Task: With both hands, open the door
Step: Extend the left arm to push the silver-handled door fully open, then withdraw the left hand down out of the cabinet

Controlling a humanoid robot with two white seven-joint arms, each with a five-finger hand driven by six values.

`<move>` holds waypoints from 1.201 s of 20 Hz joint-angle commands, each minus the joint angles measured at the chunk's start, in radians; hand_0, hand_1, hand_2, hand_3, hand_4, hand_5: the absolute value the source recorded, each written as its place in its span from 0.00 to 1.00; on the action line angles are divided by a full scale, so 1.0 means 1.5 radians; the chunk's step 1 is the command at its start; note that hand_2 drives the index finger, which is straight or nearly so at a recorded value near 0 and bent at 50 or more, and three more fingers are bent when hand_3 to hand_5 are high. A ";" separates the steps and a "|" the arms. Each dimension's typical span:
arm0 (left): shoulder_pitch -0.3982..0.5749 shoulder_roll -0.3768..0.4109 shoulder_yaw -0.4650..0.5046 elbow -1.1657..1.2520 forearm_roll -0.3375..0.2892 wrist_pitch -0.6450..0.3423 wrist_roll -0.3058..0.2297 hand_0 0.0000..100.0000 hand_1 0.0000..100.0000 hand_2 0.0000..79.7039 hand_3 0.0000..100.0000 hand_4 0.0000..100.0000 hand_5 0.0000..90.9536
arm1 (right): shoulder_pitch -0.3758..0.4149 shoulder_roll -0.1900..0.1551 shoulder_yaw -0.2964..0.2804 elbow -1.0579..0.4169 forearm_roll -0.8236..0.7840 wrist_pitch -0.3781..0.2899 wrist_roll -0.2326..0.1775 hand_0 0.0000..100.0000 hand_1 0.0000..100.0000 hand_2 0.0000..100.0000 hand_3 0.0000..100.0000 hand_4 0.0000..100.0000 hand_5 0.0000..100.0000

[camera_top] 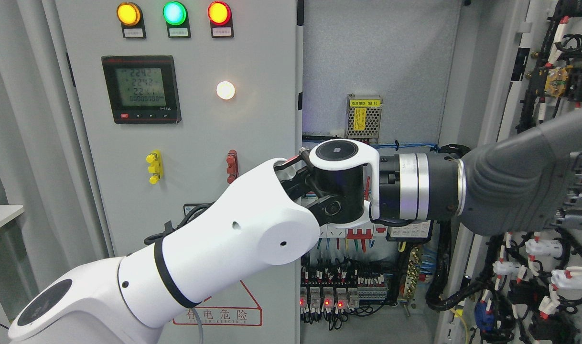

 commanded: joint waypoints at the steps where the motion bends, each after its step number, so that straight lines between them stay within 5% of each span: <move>1: -0.016 0.000 -0.018 0.007 0.028 -0.010 0.000 0.29 0.00 0.03 0.03 0.04 0.00 | 0.001 -0.005 -0.003 0.015 0.001 0.005 0.000 0.22 0.00 0.00 0.00 0.00 0.00; 17: -0.016 0.000 0.011 -0.004 0.016 -0.014 0.002 0.29 0.00 0.03 0.03 0.03 0.00 | -0.001 -0.012 -0.002 0.015 0.001 0.043 -0.003 0.22 0.00 0.00 0.00 0.00 0.00; 21: 0.002 0.063 0.031 -0.045 -0.004 -0.014 0.003 0.29 0.00 0.03 0.03 0.03 0.00 | -0.001 -0.016 0.000 0.015 0.004 0.044 0.000 0.22 0.00 0.00 0.00 0.00 0.00; 24: 0.050 0.098 0.053 -0.076 -0.053 -0.010 0.037 0.29 0.00 0.03 0.03 0.04 0.00 | -0.001 -0.016 0.001 0.014 0.004 0.041 0.001 0.22 0.00 0.00 0.00 0.00 0.00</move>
